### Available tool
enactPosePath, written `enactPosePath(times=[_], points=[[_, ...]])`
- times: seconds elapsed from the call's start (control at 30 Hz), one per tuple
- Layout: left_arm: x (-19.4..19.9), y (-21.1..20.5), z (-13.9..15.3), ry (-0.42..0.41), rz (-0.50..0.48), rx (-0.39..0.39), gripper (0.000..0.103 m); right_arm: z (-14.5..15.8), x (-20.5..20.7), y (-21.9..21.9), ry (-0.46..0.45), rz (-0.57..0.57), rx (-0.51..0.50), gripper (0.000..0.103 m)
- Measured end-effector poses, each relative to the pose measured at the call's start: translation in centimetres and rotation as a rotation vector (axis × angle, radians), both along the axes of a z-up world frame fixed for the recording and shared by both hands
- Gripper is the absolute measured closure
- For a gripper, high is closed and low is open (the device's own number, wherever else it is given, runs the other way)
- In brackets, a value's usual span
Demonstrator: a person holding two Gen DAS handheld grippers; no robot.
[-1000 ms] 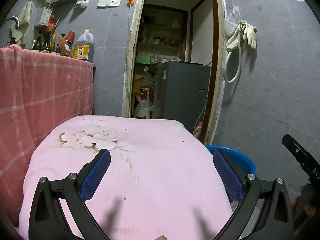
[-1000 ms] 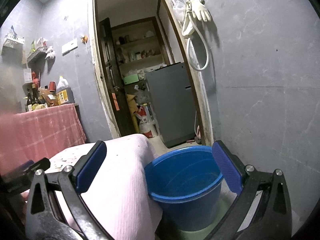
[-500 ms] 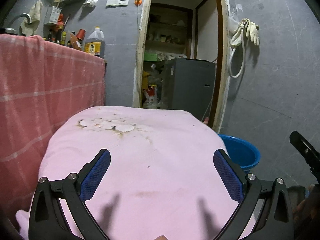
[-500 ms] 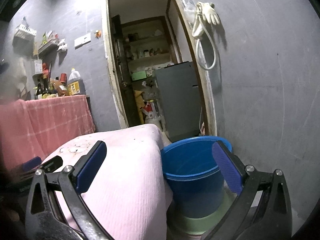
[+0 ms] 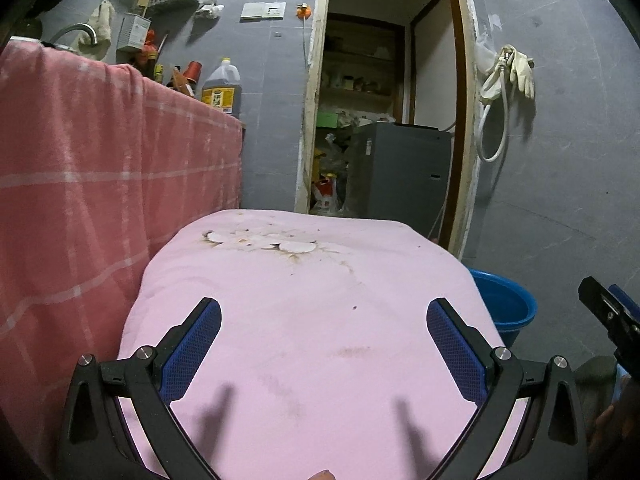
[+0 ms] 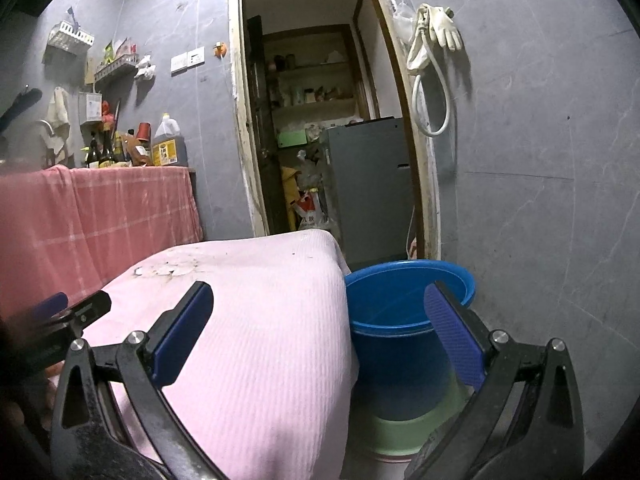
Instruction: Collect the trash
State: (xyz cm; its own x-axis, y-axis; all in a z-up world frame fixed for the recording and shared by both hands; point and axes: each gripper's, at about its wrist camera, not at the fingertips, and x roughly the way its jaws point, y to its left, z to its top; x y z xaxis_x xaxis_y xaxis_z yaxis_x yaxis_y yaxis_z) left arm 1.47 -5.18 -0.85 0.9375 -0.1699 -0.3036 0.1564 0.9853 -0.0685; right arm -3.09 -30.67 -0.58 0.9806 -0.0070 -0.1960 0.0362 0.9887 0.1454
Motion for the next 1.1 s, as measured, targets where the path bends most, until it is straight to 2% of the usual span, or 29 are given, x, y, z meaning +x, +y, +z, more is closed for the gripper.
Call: enactPosePath(times=[0.3,1.1], points=[[-0.3,0.8,-0.3,-0.002,0.019,0.004,0.002,-0.2,0.5,0.3,0.031,-0.007,-0.004,0.0],[-0.4,1.2,-0.3,-0.005,0.022,0.008,0.002,-0.5,0.7,0.2,0.039,-0.008,-0.004,0.0]])
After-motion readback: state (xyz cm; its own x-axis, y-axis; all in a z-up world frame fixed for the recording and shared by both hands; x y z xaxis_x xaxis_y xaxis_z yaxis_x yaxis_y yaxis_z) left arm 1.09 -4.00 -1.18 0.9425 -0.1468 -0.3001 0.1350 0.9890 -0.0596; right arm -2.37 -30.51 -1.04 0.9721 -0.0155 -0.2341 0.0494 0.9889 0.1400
